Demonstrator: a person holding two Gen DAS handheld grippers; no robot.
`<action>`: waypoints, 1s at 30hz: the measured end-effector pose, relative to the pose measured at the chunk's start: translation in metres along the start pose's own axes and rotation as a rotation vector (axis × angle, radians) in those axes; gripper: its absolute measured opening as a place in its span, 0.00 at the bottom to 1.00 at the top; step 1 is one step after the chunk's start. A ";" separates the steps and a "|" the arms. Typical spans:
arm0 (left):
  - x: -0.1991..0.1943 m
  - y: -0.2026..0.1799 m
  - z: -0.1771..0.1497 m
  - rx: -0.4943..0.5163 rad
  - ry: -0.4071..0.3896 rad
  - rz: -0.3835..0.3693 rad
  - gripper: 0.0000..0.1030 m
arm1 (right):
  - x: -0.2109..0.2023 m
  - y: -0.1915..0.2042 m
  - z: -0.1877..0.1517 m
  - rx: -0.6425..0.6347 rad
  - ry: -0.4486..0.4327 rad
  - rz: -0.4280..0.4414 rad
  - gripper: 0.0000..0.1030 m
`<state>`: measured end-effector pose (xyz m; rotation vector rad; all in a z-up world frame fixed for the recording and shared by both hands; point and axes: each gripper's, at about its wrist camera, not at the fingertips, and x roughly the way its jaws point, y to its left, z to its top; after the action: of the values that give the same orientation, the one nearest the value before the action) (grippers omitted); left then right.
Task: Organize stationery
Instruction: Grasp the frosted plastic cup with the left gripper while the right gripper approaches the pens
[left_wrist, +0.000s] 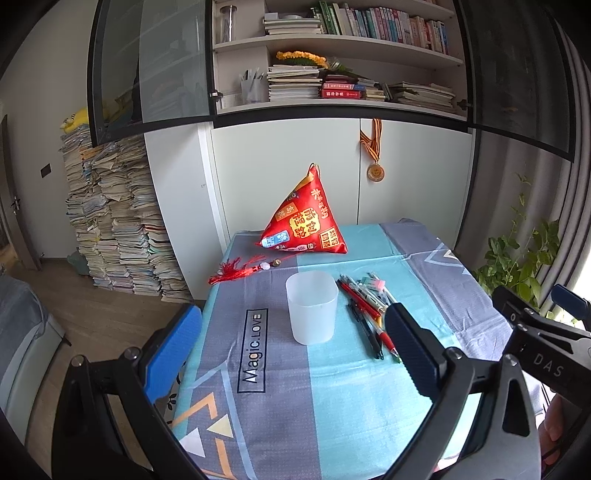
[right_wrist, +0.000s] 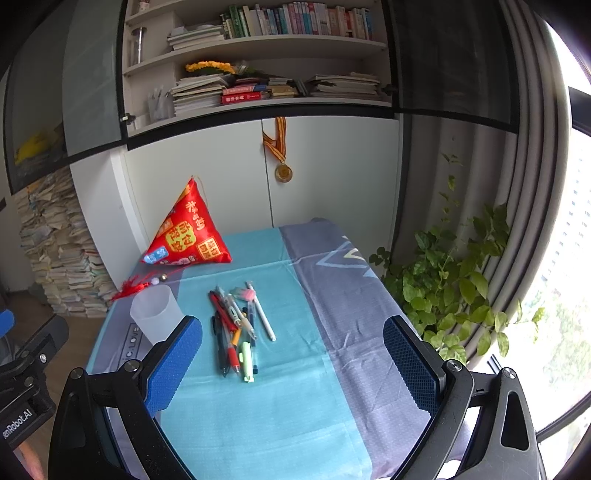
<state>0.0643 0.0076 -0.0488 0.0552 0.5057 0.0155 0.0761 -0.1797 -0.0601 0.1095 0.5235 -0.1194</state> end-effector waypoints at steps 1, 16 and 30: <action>0.001 0.000 0.000 -0.001 0.003 -0.002 0.95 | 0.000 0.000 0.000 0.000 0.001 0.000 0.96; 0.104 0.040 -0.037 -0.093 0.221 0.055 0.94 | 0.025 -0.003 -0.005 0.007 0.063 -0.020 0.96; 0.183 -0.004 -0.041 -0.055 0.249 -0.011 0.96 | 0.065 -0.013 -0.004 0.026 0.142 -0.077 0.96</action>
<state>0.2046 0.0113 -0.1738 -0.0031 0.7537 0.0259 0.1282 -0.1971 -0.0967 0.1239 0.6683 -0.1947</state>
